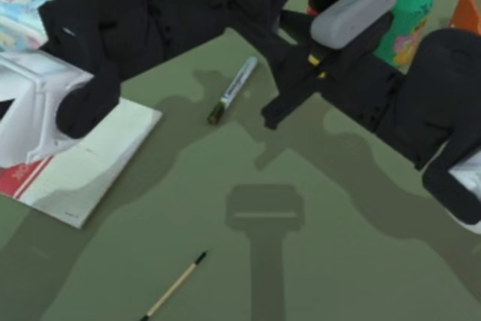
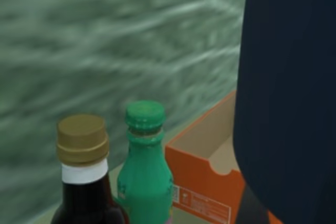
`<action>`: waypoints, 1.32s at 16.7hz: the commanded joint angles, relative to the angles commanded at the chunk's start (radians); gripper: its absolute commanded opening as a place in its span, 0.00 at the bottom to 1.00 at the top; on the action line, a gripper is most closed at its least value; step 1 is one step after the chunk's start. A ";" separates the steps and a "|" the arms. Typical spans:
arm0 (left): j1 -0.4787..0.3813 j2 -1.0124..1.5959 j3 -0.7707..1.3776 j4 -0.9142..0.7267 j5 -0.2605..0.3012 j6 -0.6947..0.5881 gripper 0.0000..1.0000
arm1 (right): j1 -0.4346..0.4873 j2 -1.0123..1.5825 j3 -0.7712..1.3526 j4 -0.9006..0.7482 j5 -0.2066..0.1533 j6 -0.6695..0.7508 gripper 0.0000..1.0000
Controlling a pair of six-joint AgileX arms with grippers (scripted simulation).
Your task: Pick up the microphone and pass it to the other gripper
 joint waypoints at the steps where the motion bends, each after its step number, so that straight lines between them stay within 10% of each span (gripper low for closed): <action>1: 0.000 0.000 0.000 0.000 0.000 0.000 0.00 | 0.000 0.000 0.000 0.000 0.000 0.000 0.23; 11: 0.000 0.000 0.000 0.000 0.000 0.000 0.00 | 0.000 0.000 0.000 0.000 0.000 0.000 0.98; 22: 0.012 -0.006 -0.007 -0.002 0.010 -0.002 0.00 | -0.003 -0.017 -0.017 -0.002 -0.003 0.000 1.00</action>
